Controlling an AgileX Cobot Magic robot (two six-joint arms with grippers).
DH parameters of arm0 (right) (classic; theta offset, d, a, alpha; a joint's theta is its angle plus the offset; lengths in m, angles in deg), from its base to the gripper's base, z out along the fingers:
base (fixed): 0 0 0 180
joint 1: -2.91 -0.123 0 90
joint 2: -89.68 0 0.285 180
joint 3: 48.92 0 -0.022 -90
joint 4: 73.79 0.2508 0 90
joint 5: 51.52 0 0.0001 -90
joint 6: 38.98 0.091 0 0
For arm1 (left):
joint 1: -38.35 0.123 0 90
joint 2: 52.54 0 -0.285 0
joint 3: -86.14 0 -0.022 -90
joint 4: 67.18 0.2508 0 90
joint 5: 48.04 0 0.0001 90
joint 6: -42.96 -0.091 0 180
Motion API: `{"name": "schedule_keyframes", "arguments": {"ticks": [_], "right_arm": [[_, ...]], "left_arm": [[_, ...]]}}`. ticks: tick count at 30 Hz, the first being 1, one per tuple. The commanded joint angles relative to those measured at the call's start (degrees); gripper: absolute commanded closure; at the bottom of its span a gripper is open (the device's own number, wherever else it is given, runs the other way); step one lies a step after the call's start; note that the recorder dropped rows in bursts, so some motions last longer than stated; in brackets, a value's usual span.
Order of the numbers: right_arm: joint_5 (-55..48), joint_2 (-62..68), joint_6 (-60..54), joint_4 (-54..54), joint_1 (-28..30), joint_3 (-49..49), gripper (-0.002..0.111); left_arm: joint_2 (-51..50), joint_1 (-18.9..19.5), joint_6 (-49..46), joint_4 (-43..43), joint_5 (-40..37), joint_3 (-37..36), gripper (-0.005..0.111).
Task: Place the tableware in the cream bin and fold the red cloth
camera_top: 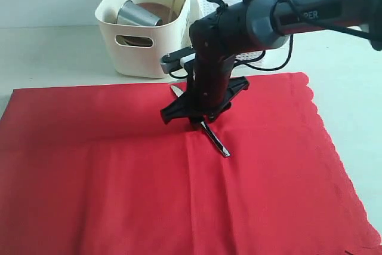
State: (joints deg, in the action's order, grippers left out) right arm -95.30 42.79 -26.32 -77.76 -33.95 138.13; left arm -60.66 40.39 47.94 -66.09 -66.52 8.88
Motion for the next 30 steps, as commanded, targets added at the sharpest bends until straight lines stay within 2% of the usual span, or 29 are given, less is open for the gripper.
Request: {"name": "schedule_keyframes", "arguments": {"ticks": [1, 3, 4, 11, 21, 24, 30], "right_arm": [[-0.56, 0.58, -0.90, -1.74, 0.04, 0.06, 0.095], [-1.39, 0.58, -0.62, -2.22, 0.04, 0.06, 0.107], [-2.02, 0.58, -0.62, -2.22, 0.04, 0.06, 0.108], [-2.90, -4.00, -0.62, -2.22, 0.04, 0.06, 0.108], [-1.44, -18.92, -0.62, -2.22, 0.04, 0.06, 0.108], [2.70, -21.56, -0.62, -2.22, 0.04, 0.06, 0.108], [20.58, -21.28, -0.62, -2.22, 0.04, 0.06, 0.108]], "left_arm": [[0.33, 0.06, -0.24, -0.19, 0.35, 0.04, 0.105], [0.33, 0.06, -0.24, -0.19, 0.35, 0.04, 0.105], [0.33, 0.06, -0.24, -0.19, 0.35, 0.04, 0.105], [0.33, 0.06, -0.24, -0.19, 0.35, 0.04, 0.105], [0.33, 0.06, -0.24, -0.19, 0.35, 0.04, 0.105], [0.33, 0.06, -0.24, -0.19, 0.35, 0.04, 0.105], [0.33, 0.06, -0.24, -0.19, 0.35, 0.04, 0.105]]}}
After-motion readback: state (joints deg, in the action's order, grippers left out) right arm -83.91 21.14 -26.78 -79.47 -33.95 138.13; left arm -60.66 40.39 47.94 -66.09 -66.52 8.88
